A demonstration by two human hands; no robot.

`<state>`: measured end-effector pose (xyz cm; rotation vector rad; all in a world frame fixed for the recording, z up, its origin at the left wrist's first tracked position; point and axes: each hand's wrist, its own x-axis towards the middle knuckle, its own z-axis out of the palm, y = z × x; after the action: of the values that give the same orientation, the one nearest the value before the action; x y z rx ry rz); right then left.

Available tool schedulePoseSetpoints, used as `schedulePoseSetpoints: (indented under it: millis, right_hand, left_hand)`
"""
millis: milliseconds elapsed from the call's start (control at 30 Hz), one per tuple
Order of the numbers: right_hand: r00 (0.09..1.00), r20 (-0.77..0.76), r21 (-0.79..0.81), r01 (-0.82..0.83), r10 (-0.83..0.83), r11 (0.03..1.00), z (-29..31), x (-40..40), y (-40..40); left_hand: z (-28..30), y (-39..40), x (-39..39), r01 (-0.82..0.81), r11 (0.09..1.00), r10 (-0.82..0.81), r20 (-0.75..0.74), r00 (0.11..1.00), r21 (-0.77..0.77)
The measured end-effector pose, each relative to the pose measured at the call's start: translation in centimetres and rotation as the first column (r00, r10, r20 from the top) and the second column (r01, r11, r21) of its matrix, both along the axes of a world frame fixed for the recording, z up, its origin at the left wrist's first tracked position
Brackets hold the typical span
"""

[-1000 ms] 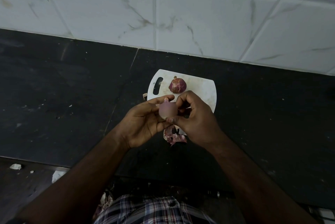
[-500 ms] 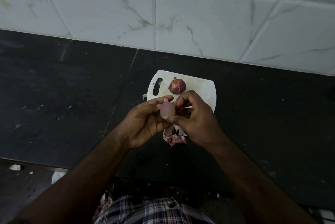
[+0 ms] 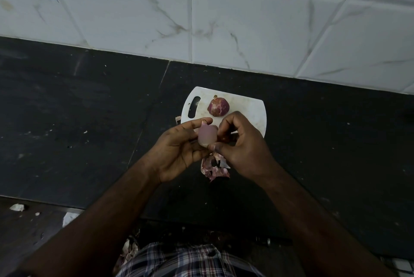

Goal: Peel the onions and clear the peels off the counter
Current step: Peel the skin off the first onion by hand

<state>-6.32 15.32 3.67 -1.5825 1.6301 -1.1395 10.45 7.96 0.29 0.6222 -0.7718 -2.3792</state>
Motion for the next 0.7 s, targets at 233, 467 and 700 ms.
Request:
schedulePoseSetpoints:
  millis: [233,467,700]
  right_hand:
    - [1.0,-0.002,-0.011,-0.027,0.027,1.0,0.07,-0.08,0.05]
    - [0.997,0.046,0.014,-0.069,0.069,0.998,0.08,-0.52,0.14]
    - [0.997,-0.044,-0.041,-0.063,0.062,0.997,0.14,-0.9,-0.21]
  left_hand:
    - [-0.07,0.04,-0.03,0.019,1.0,-0.019,-0.009,1.0,0.004]
    - [-0.36,-0.02,0.16,-0.005,1.0,0.006,0.031,1.0,-0.022]
    - [-0.43,-0.01,0.25,-0.009,1.0,0.011,0.081,0.997,-0.021]
